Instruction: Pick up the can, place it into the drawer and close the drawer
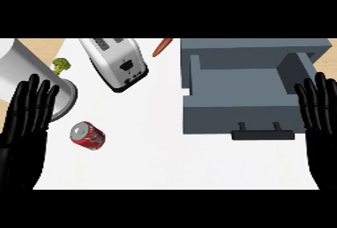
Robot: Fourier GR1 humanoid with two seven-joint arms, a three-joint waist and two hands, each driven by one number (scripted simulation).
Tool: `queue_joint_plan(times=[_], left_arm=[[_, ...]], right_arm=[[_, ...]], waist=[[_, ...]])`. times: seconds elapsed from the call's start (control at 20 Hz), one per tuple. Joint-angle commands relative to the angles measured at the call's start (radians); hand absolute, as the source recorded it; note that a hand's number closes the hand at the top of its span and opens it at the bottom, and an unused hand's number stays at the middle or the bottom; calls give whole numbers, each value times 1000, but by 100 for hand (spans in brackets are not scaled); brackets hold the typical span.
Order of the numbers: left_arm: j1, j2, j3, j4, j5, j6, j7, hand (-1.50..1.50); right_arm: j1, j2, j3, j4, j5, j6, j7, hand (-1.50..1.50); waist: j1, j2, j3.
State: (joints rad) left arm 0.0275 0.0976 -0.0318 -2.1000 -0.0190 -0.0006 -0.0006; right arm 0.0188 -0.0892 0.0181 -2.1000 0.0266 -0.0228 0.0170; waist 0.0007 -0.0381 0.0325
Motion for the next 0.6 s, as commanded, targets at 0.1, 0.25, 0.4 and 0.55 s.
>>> queue_joint_plan(times=[0.1,0.25,0.4,0.55], left_arm=[[10,104,-8,-20,264,-273,-77,-150],[-9,158,-98,-19,423,-474,-105,-150],[64,329,-25,94,439,-556,56,-150],[112,446,112,148,599,-687,22,-150]], right_arm=[[-53,-22,-42,-13,-12,-1,6,-150],[-37,-1,-16,5,-9,2,-36,-150],[53,10,-18,30,-1,-37,170,-150],[41,5,-32,26,5,-49,209,-150]], waist=[[2,36,-36],[-17,39,-39],[-17,43,-35],[4,39,-34]])
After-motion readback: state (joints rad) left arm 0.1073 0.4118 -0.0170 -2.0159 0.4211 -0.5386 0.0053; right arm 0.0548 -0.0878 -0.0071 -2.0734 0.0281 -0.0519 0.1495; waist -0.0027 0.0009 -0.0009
